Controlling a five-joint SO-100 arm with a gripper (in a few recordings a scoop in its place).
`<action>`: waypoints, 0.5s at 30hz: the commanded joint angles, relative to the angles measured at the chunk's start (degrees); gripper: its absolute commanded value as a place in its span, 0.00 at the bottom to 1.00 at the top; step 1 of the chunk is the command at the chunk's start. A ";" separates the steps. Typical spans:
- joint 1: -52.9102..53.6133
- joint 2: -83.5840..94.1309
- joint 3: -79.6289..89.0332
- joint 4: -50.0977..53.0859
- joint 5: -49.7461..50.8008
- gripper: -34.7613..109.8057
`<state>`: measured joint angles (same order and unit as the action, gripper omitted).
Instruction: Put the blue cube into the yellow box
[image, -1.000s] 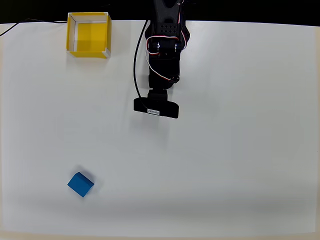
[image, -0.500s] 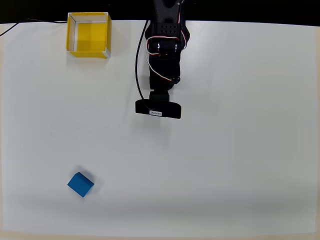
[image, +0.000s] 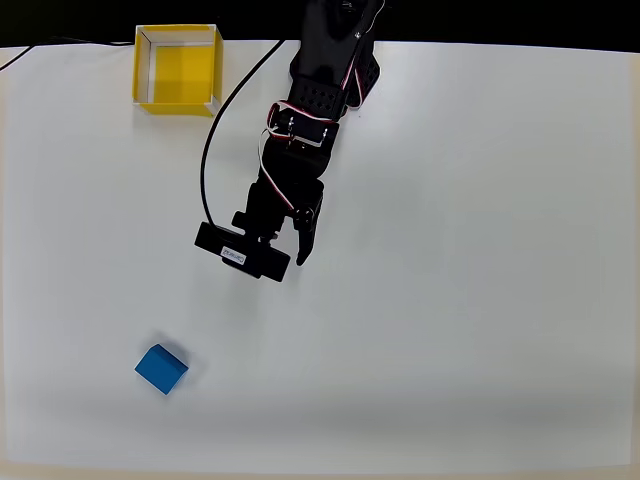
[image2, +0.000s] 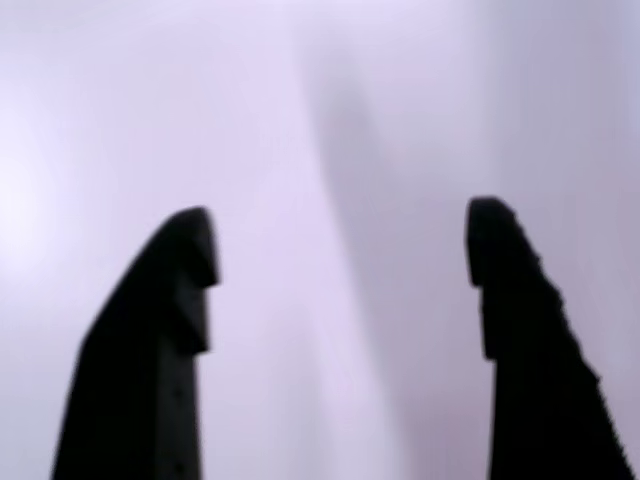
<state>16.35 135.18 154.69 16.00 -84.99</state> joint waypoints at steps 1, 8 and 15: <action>5.80 -11.87 -14.68 -10.90 3.52 0.47; 11.69 -33.57 -34.45 -8.79 4.75 0.51; 14.06 -51.86 -53.00 -7.38 4.39 0.59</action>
<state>29.18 85.17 114.87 8.44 -79.98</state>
